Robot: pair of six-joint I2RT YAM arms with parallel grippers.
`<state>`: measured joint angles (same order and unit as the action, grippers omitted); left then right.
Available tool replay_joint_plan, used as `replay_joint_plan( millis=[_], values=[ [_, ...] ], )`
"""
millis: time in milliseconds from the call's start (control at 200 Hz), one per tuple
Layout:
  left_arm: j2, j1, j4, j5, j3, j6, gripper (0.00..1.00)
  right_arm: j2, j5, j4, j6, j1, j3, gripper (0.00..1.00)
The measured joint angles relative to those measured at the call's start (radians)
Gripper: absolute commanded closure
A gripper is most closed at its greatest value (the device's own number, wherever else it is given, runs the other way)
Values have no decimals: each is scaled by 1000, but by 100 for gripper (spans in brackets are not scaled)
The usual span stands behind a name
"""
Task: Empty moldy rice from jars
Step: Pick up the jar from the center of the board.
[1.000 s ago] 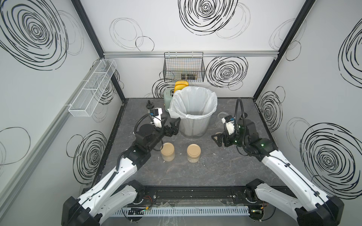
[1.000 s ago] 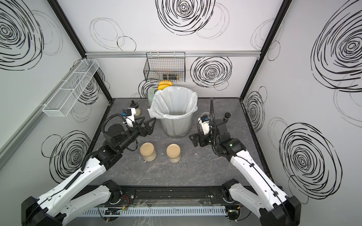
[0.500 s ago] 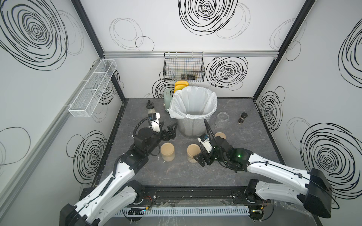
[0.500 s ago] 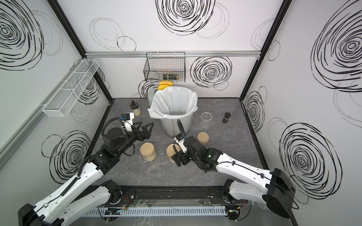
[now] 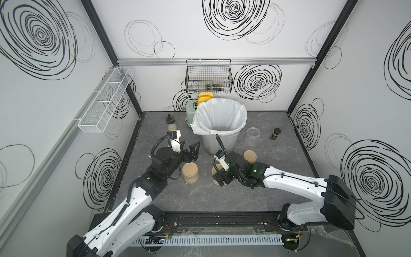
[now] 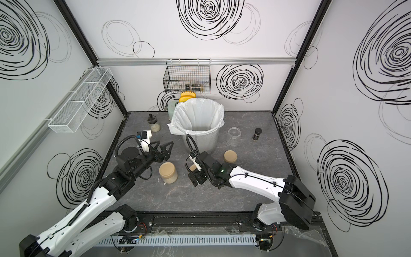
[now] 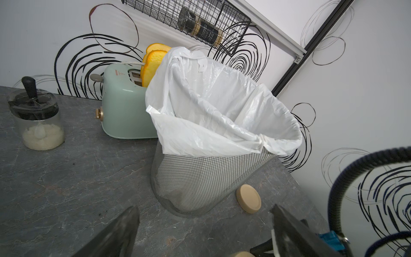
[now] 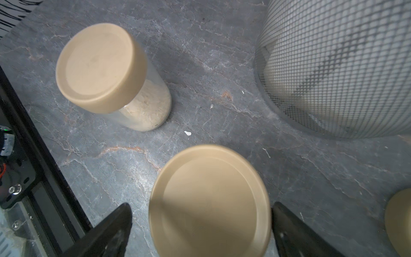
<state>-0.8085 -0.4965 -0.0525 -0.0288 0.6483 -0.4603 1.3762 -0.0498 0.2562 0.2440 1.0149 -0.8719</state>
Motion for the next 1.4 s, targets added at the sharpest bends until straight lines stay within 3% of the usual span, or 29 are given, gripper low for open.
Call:
replay_joint_plan(
  millis=[765, 1151, 1401],
  values=[
    [7, 3, 0, 0, -23, 0, 4, 224, -51, 108, -4, 26, -132, 0],
    [19, 11, 1, 0, -37, 0, 4, 222, -57, 103, 2, 28, -129, 31],
    [20, 14, 2, 2, -37, 5, 4, 171, -40, 134, 8, 28, -113, 39]
  ],
)
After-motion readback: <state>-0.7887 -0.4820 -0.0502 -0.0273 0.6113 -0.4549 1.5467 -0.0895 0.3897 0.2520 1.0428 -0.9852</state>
